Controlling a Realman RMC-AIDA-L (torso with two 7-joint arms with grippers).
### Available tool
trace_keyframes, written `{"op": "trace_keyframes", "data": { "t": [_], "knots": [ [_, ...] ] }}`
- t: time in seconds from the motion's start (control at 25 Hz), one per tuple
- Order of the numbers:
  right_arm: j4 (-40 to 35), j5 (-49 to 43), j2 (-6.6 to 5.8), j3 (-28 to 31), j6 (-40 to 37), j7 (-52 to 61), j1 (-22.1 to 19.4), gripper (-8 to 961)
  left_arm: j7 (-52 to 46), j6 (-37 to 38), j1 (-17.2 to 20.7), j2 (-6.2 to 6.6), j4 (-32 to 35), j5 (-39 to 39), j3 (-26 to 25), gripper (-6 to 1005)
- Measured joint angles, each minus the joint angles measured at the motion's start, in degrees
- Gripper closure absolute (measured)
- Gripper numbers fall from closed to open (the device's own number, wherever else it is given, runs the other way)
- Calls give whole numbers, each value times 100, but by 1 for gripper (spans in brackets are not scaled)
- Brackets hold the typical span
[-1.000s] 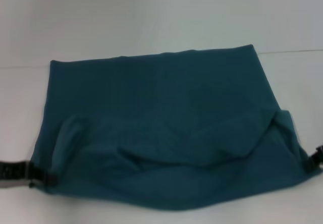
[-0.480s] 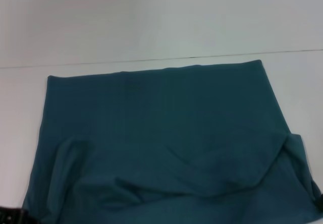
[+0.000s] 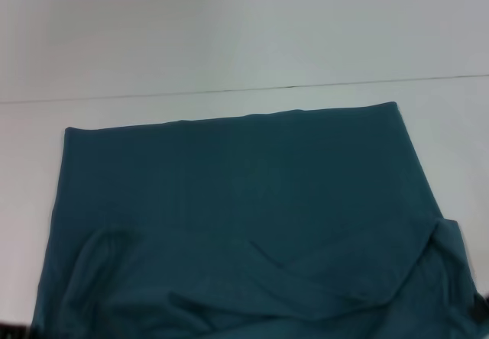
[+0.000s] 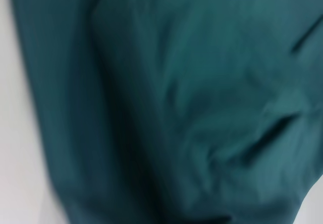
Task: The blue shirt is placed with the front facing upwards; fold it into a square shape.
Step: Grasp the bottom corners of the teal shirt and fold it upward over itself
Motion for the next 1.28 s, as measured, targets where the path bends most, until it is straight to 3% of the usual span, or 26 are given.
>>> {"op": "trace_keyframes", "data": {
  "t": [0.12, 0.28, 0.4, 0.52, 0.76, 1.04, 1.12, 1.28],
  "knots": [
    [1, 606, -148, 343, 4, -62, 82, 850, -17, -31, -281, 143, -133, -146, -207, 957],
    [89, 954, -348, 766, 521, 38, 243, 845, -331, -332, -825, 427, -569, -160, -524, 957],
    [176, 975, -401, 883, 1032, 154, 401, 842, -668, -777, -1194, 597, -917, -91, -543, 956],
    [340, 972, -405, 876, 1468, 271, 622, 838, -936, -1171, -1487, 681, -1203, -24, -448, 956],
    [493, 880, -322, 747, 2281, 623, 972, 832, -1531, -1944, -1760, 699, -1294, -7, 51, 956],
    [559, 865, -264, 463, 3190, 1007, 1041, 824, -2131, -3079, -1907, 650, -1343, -2, 490, 956],
    [663, 865, -233, 381, 3431, 1022, 1073, 821, -2159, -3437, -1961, 621, -1464, 1, 567, 956],
    [1003, 866, -145, 167, 4104, 1004, 1129, 817, -2100, -4257, -1980, 421, -1630, 3, 704, 957]
  ]
}}
